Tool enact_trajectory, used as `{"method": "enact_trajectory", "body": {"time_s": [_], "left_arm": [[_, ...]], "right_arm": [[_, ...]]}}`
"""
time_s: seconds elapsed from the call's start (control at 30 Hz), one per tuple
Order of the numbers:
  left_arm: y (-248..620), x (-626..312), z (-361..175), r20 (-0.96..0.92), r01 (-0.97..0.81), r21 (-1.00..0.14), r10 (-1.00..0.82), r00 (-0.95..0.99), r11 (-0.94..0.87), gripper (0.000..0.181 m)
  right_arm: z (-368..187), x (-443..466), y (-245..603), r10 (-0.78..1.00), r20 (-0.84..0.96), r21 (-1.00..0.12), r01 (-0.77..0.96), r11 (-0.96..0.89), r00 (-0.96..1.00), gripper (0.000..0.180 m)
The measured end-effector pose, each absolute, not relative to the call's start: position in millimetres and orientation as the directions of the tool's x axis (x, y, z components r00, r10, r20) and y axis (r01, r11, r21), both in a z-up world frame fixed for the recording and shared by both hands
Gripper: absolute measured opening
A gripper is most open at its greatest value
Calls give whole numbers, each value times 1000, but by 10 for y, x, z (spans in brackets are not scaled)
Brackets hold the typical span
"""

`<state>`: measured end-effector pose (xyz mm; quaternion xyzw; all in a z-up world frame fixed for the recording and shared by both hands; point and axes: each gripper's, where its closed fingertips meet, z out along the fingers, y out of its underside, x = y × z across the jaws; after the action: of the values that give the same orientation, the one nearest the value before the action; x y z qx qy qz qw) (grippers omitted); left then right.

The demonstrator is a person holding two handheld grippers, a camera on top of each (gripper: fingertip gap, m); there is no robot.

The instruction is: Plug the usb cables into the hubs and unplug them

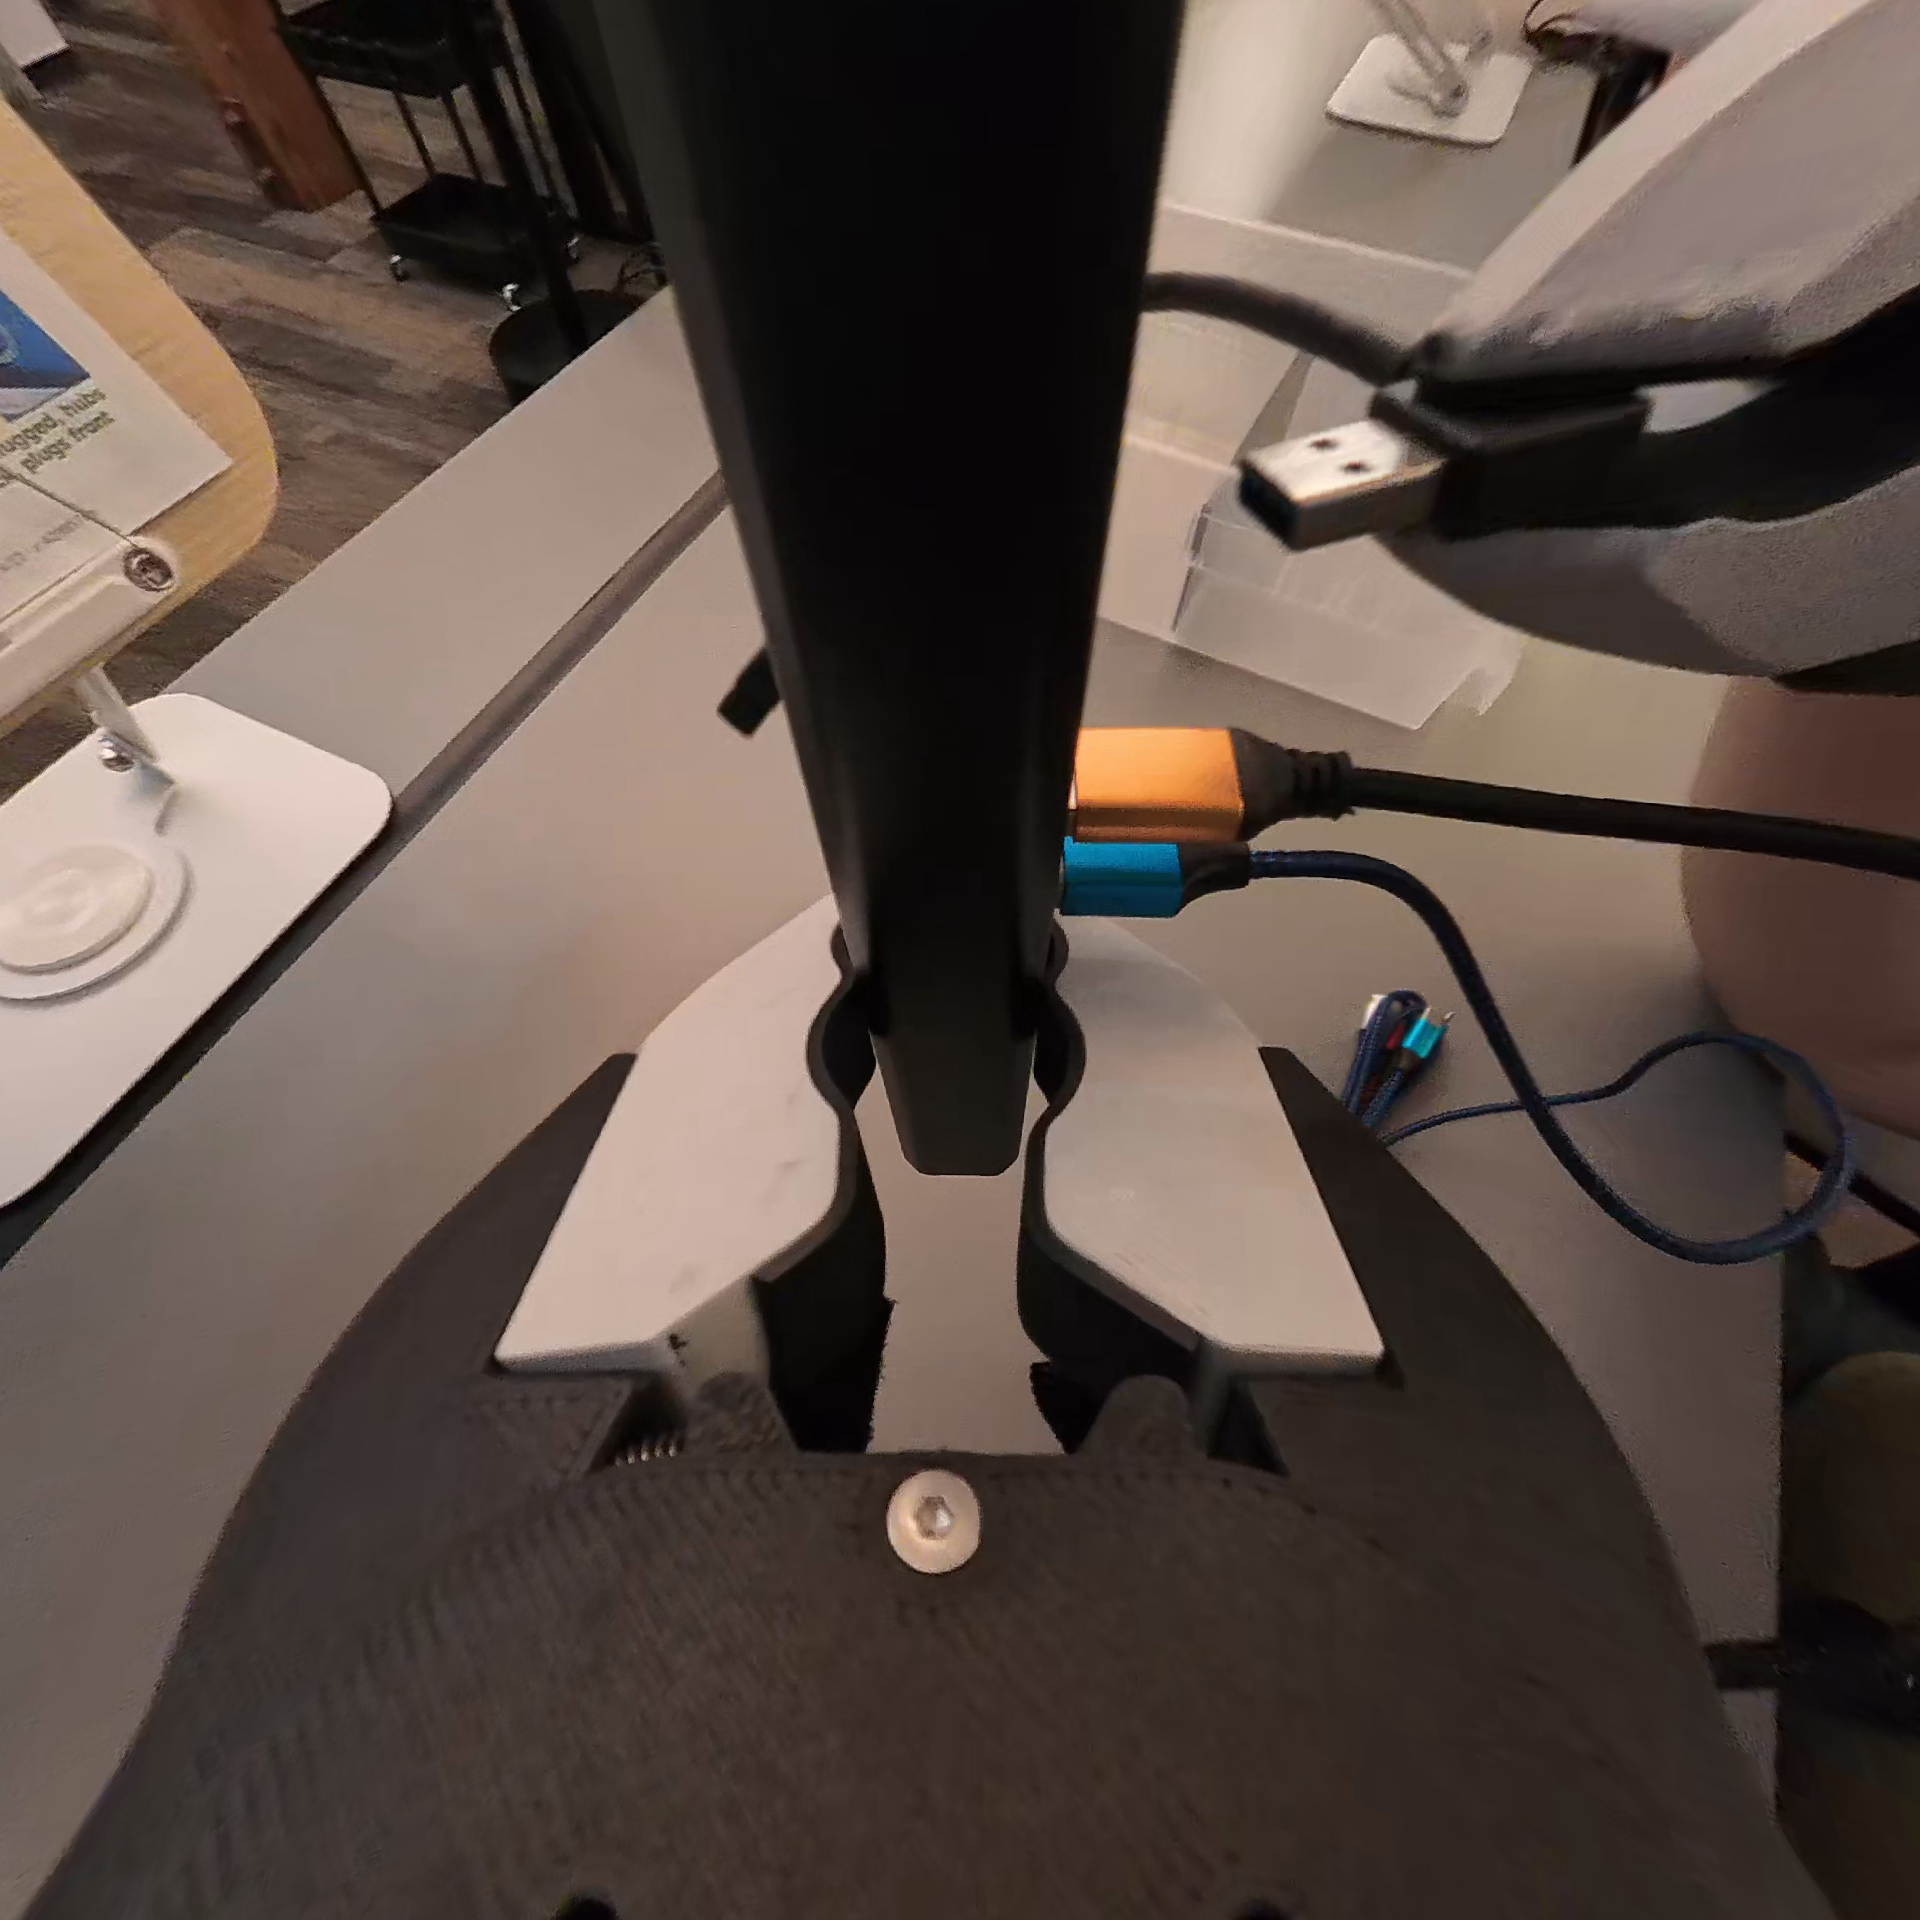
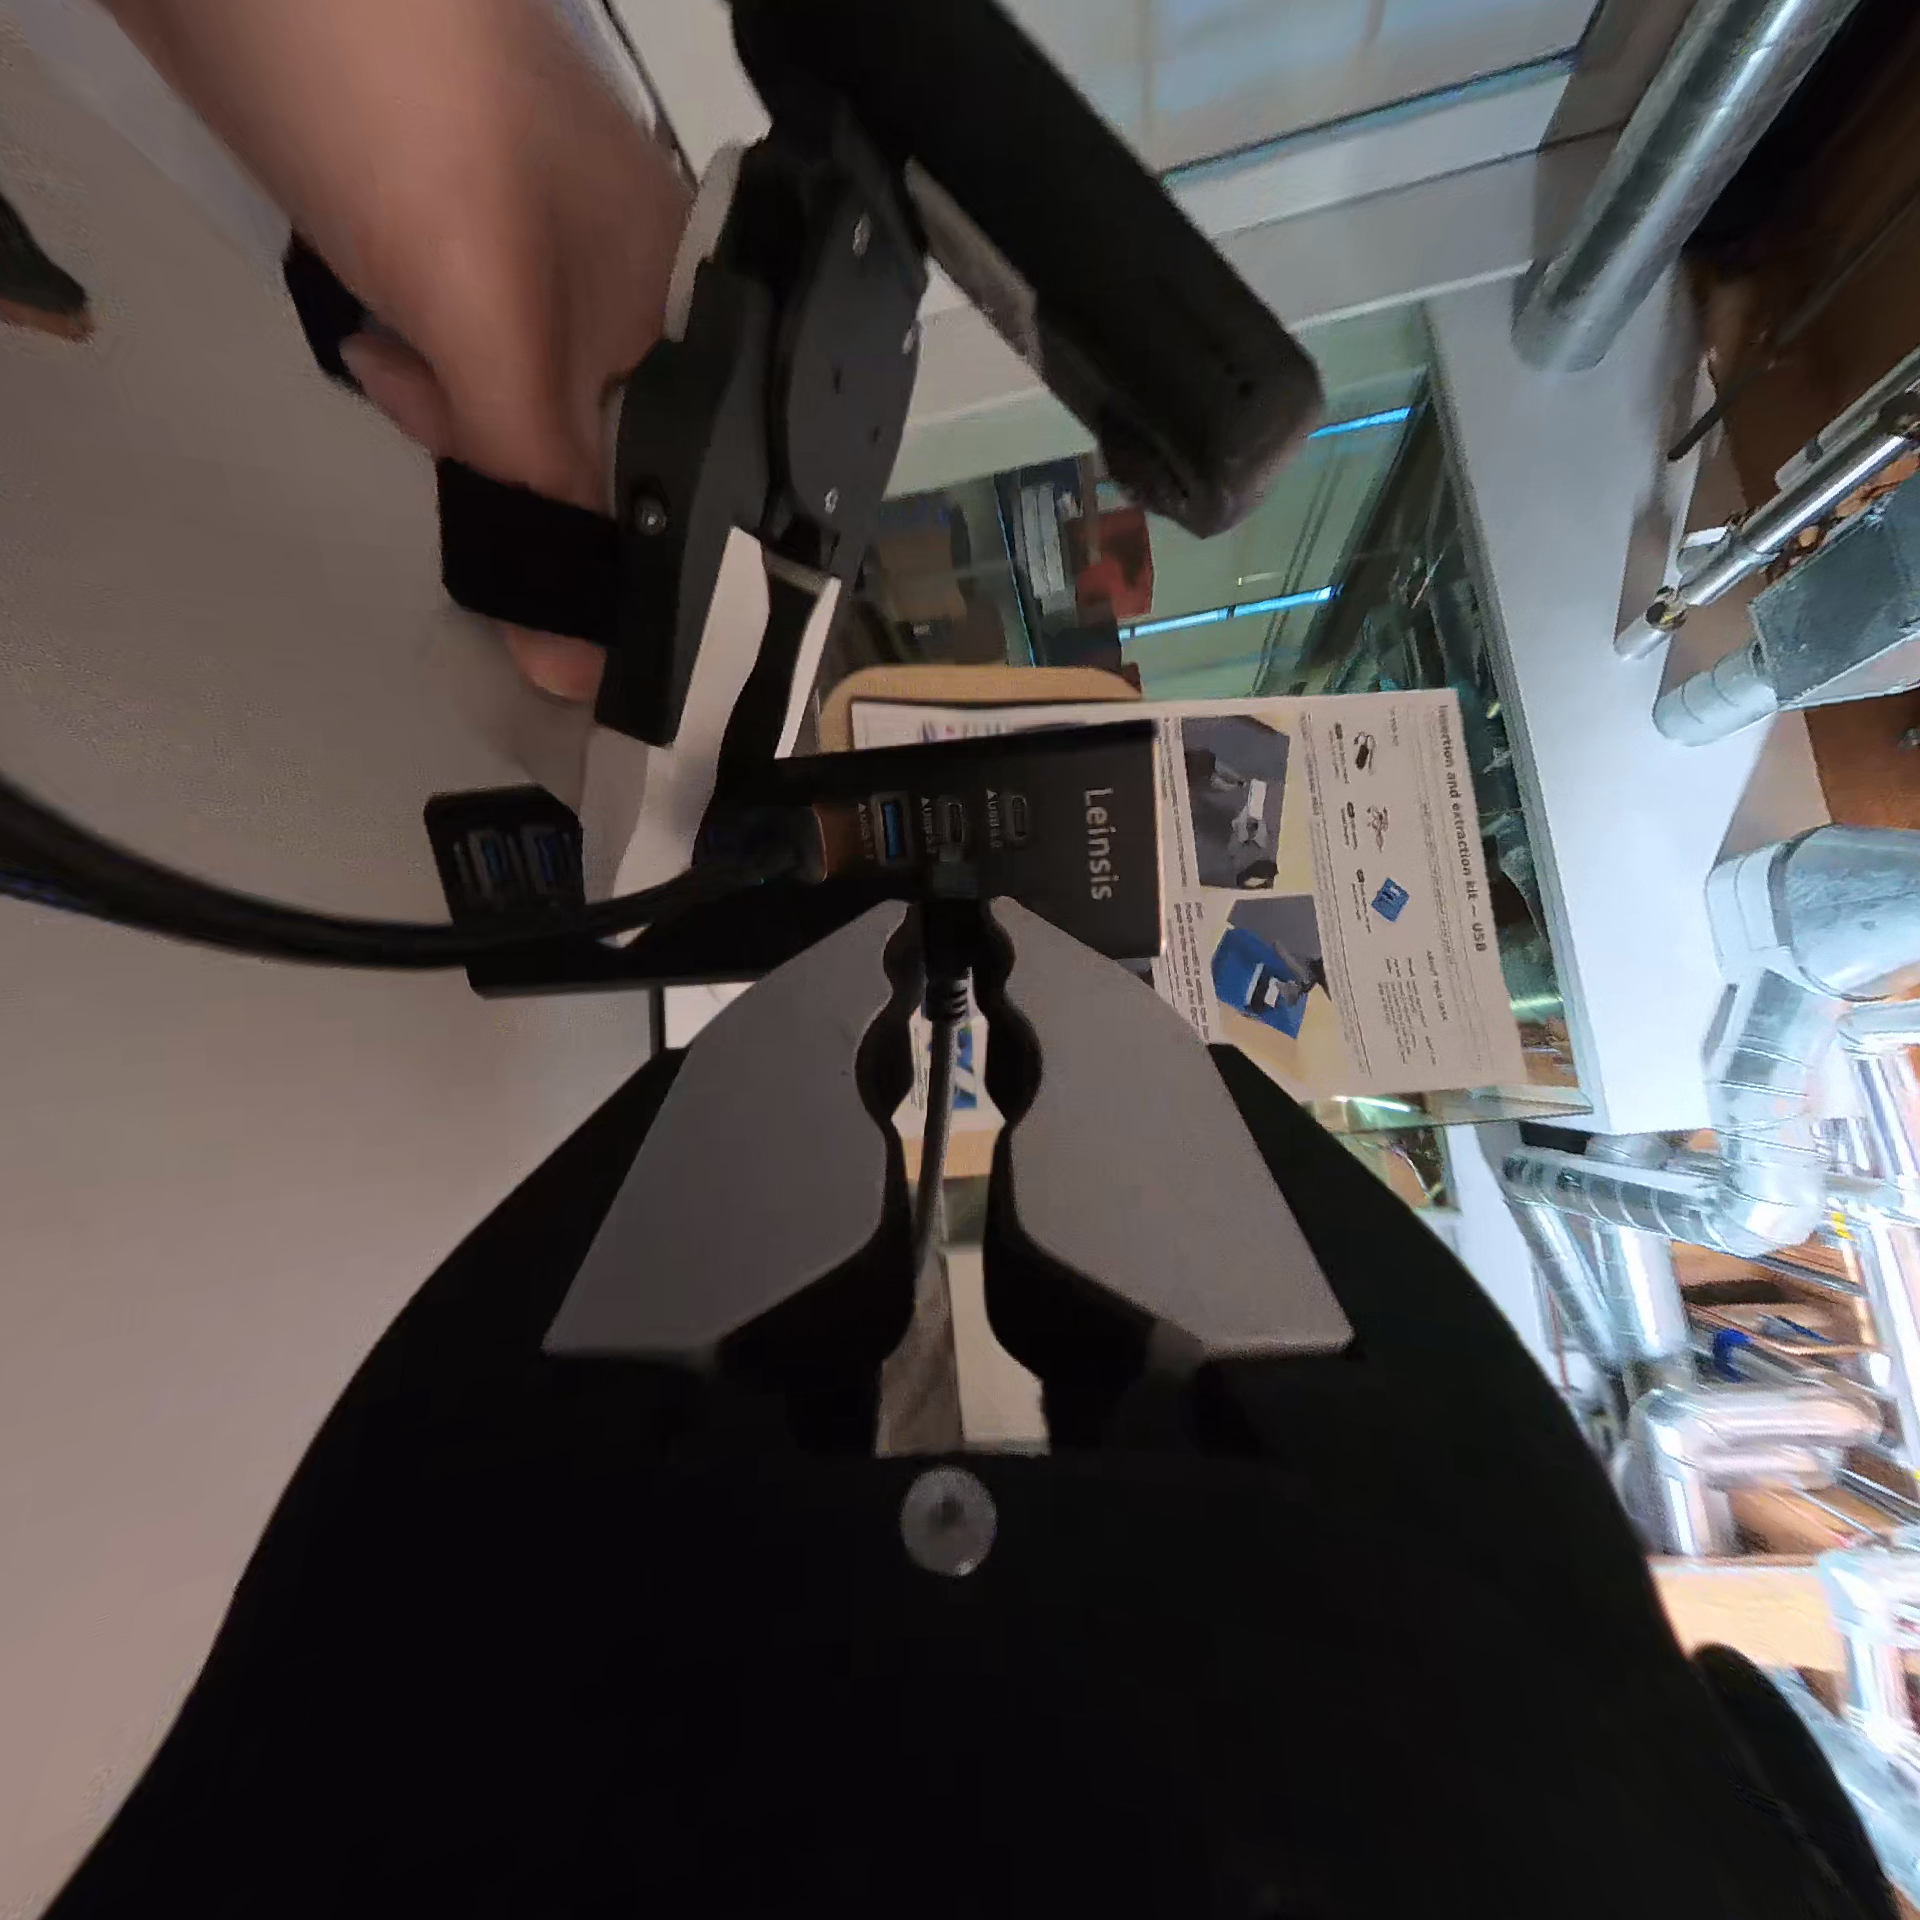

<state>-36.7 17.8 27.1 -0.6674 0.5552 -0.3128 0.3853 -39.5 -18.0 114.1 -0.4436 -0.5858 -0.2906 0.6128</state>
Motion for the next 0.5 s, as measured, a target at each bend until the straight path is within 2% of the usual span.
{"method": "enact_trajectory", "body": {"time_s": [0.2, 0.5], "left_arm": [[175, -342, 248, -26, -510, -857, -980, 198, -80, 26], [192, -349, 255, -85, -529, -847, -970, 229, -51, 26]], "right_arm": [[1004, -446, -101, 171, 983, -137, 905, 403, 73, 9], [1017, -466, -88, 143, 988, -102, 929, 355, 54, 9]]}}
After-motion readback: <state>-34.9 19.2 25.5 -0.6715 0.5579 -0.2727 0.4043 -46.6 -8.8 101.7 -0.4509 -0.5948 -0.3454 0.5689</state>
